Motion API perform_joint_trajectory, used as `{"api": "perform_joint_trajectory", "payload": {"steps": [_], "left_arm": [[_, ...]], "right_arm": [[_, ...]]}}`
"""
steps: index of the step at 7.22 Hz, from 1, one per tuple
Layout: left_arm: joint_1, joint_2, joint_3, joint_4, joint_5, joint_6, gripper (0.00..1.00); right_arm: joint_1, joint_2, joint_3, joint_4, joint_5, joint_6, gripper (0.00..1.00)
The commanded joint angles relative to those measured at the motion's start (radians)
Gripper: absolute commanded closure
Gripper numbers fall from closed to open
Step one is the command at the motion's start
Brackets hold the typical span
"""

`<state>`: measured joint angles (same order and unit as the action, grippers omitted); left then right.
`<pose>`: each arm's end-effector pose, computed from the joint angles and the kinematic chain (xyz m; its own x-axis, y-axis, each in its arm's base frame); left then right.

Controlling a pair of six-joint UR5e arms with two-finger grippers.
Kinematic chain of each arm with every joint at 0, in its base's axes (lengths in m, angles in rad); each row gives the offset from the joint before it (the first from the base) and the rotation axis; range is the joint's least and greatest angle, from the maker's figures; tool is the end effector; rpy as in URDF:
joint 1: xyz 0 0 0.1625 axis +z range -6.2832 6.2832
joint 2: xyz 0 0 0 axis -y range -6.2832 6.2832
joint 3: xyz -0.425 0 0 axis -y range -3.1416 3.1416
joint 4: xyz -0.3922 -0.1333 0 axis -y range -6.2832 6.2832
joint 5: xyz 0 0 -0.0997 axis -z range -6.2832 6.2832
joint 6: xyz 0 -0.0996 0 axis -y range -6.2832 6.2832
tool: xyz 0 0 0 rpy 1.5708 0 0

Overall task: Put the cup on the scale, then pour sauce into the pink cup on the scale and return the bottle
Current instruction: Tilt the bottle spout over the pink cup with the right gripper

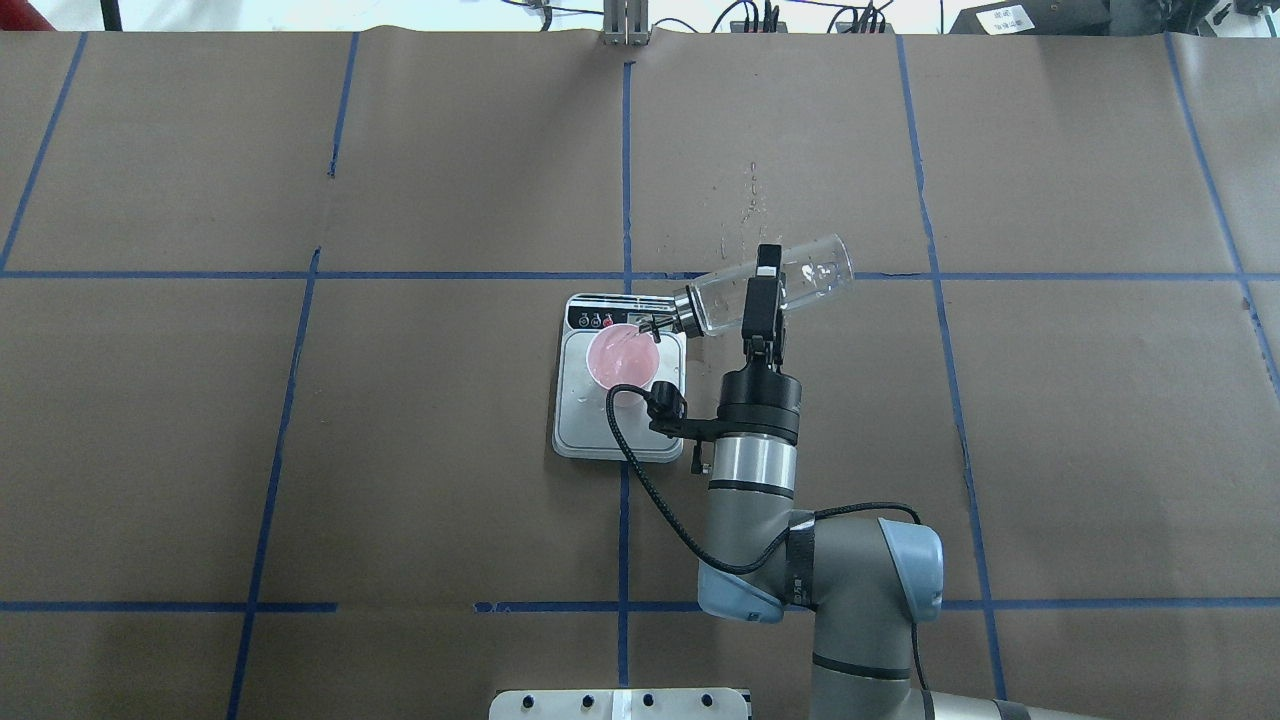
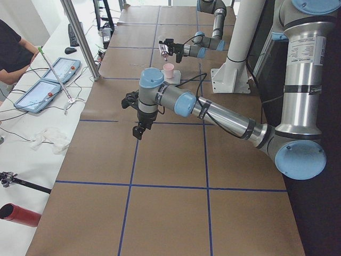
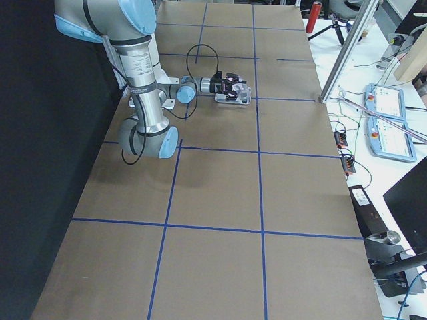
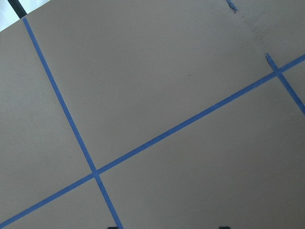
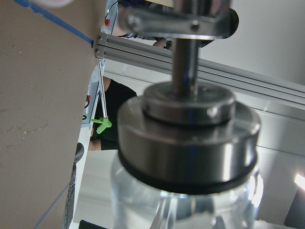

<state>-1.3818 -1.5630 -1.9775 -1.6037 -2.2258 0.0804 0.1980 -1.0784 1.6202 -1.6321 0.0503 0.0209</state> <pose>0.0192 -0.4868 0.4652 0.7150 0.4697 -0.5178 -0.2288 0.8571 0.4616 -0.5696 -0.3517 0.2931 0.4806 0.0451 -0.8758 0.8596 0.1735 0.4806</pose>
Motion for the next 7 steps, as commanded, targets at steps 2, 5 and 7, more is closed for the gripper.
{"api": "perform_joint_trajectory", "payload": {"steps": [2,5,7], "left_arm": [[0.000,0.000,0.000,0.005,0.000,0.001,0.24],[0.000,0.001,0.002,0.005,0.000,-0.001,0.23],[0.000,0.006,0.000,0.005,0.000,0.001,0.24]], "right_arm": [[0.001,0.008,-0.002,0.003,-0.038,-0.076,1.00],[0.001,0.006,-0.002,0.003,-0.055,-0.116,1.00],[0.001,0.006,0.006,0.008,-0.055,-0.182,1.00]]}}
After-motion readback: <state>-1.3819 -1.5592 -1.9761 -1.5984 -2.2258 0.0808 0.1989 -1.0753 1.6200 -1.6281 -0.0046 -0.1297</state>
